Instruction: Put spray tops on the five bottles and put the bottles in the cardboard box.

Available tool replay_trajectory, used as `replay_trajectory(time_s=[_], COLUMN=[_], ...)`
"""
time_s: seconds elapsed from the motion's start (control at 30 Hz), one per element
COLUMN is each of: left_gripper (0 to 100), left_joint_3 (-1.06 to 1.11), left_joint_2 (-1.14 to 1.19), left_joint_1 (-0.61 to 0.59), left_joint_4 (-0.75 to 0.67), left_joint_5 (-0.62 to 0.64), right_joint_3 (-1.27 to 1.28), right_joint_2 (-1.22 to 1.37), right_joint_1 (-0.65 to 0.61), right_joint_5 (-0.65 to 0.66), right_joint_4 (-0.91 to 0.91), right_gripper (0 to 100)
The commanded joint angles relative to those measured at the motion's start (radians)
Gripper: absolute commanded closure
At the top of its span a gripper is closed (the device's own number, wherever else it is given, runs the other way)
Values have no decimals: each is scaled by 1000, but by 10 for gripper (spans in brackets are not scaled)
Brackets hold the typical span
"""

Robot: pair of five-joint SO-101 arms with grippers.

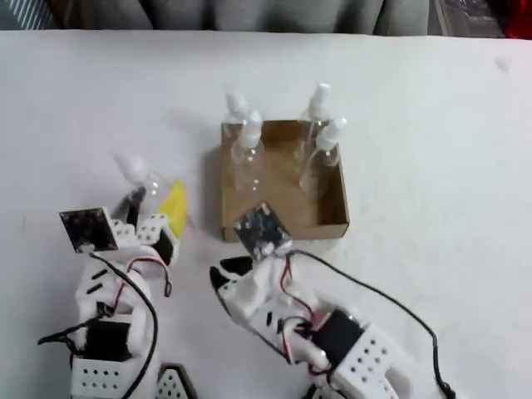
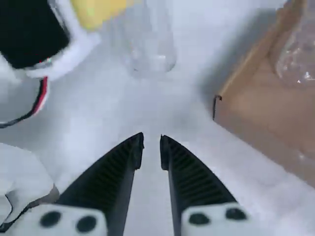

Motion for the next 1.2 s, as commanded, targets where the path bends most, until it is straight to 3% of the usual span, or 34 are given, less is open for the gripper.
replay_trajectory(time_s=[0.0,0.23,0.57,0.83,1.17], left_gripper=[980,980,980,980,980], left_joint_3=[-123,-213,-368,-368,-322], left_joint_2=[-10,28,403,199,-10], left_joint_1=[-8,-2,71,236,255], left_joint_4=[5,64,71,261,351], left_joint_5=[54,89,57,49,17], right_joint_3=[133,262,296,347,351], right_joint_2=[-168,-318,-343,-351,-343], right_joint_1=[-65,-84,-111,-111,-104], right_joint_5=[-3,-5,-6,-5,2], right_joint_4=[-197,-338,-407,-503,-507], right_gripper=[974,974,974,974,974])
